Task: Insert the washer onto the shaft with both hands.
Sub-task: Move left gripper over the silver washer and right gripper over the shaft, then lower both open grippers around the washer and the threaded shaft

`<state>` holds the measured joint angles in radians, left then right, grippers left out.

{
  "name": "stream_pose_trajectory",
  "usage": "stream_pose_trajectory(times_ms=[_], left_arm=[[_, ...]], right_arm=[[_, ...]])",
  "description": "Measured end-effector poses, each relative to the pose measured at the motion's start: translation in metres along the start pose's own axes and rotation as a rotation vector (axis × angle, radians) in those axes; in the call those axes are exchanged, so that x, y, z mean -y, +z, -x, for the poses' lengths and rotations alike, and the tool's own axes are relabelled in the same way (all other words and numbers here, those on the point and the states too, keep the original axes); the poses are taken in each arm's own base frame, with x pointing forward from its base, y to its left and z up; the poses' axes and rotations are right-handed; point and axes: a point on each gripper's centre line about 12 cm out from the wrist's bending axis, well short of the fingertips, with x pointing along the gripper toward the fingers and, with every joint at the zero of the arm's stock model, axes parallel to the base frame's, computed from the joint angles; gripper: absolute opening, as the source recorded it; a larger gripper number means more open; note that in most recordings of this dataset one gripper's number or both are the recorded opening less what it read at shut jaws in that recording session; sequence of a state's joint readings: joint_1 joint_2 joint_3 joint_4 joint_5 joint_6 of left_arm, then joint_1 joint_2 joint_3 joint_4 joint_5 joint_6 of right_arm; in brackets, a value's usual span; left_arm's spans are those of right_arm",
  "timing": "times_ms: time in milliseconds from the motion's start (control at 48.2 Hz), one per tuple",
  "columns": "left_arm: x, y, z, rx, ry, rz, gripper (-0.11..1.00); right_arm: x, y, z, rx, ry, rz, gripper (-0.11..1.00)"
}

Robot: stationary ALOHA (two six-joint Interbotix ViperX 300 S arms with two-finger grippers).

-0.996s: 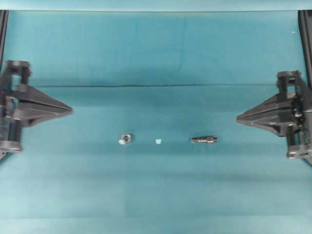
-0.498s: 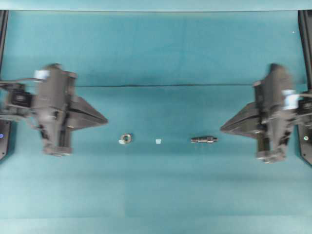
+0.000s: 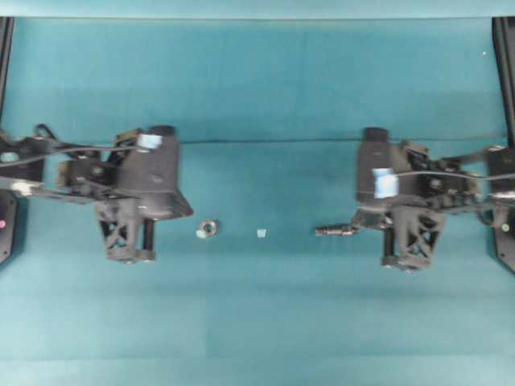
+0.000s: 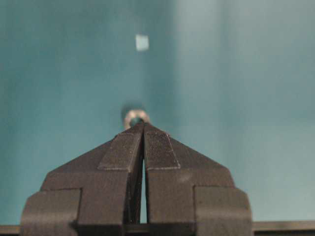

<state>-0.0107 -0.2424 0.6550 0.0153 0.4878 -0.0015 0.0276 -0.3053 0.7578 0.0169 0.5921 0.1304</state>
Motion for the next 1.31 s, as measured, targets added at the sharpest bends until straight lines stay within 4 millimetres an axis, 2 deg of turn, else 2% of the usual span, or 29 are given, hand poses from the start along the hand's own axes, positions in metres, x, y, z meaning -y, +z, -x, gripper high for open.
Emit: stream_pose_trajectory(times_ms=[208,560,768,830,892,975,1100,1141,1204,1307], left_arm=[[0.005,-0.003,-0.019,-0.075,-0.009,-0.014,0.02],[0.007,-0.003,-0.031,-0.116,-0.011,-0.017,0.02],[0.006,-0.006,-0.036,-0.133,-0.008,-0.005,0.03],[0.004,-0.006,-0.036,-0.133,-0.007,-0.003,0.06],[0.002,-0.006,-0.037,-0.133,-0.003,0.002,0.17],[-0.001,-0.006,-0.037,-0.132,0.002,0.01,0.4],[-0.003,-0.008,-0.039,-0.138,0.005,0.006,0.79],[-0.003,-0.008,-0.04,-0.138,0.005,0.004,0.88],[-0.003,-0.009,-0.042,-0.132,0.004,-0.003,0.89],[-0.002,-0.011,-0.046,-0.117,0.004,-0.002,0.83]], right_arm=[[0.0,0.004,-0.015,-0.048,-0.008,-0.002,-0.09],[0.005,0.003,-0.028,-0.108,-0.028,0.0,-0.08],[0.01,-0.001,-0.034,-0.143,-0.041,-0.013,-0.01],[0.011,-0.001,-0.035,-0.149,-0.042,-0.014,0.06],[0.012,-0.002,-0.037,-0.155,-0.045,-0.012,0.15],[0.012,-0.003,-0.038,-0.159,-0.048,-0.002,0.35],[0.014,-0.004,-0.041,-0.171,-0.061,0.03,0.74],[0.015,-0.004,-0.042,-0.172,-0.065,0.038,0.84],[0.016,-0.006,-0.043,-0.176,-0.072,0.049,0.92],[0.017,-0.005,-0.044,-0.173,-0.081,0.064,0.89]])
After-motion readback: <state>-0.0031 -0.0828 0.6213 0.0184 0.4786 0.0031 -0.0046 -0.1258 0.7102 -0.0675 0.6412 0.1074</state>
